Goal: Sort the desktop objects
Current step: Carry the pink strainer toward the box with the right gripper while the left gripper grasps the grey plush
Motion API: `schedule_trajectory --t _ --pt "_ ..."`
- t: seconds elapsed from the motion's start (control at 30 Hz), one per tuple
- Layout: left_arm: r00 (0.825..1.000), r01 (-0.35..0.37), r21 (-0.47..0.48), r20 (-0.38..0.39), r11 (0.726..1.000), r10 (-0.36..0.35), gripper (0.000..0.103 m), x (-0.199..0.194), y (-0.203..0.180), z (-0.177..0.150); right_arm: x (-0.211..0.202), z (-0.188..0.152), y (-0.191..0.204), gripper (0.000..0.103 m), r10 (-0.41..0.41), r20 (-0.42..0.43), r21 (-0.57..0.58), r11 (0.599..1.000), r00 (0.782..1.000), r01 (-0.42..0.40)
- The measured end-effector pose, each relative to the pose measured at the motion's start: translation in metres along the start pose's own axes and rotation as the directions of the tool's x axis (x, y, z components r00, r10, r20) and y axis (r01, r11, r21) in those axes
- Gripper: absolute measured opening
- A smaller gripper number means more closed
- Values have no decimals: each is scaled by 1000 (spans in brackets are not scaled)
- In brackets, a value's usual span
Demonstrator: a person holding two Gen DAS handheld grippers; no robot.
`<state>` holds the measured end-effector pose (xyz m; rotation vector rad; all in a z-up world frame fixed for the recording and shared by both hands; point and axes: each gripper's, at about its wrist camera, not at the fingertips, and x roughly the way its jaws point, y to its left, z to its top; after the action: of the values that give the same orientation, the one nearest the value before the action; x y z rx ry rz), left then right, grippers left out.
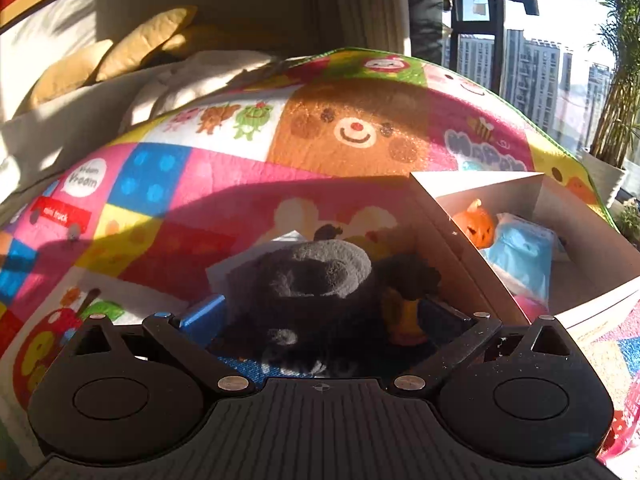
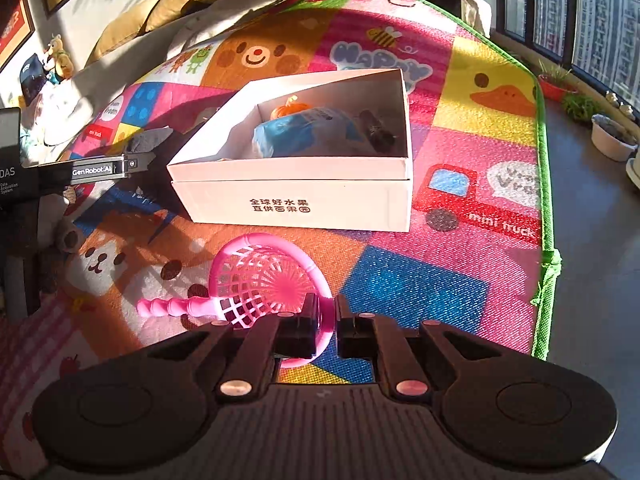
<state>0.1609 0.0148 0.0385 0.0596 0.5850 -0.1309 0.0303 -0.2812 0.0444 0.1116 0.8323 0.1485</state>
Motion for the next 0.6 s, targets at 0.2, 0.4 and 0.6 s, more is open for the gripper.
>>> schedule_trajectory --t 0.2,0.4,0.6 --pt "999 -34 -150 -44 988 27 103 23 5 18 0 -7 -22 28 -11 47 83 997 999 7" --pt "995 -72 -71 -69 995 67 91 29 -5 20 -2 -12 -11 36 11 65 74 997 998 -15" --pt "998 -49 -29 -36 998 48 58 -10 -1 10 -21 -11 -6 53 -11 128 48 999 992 5"
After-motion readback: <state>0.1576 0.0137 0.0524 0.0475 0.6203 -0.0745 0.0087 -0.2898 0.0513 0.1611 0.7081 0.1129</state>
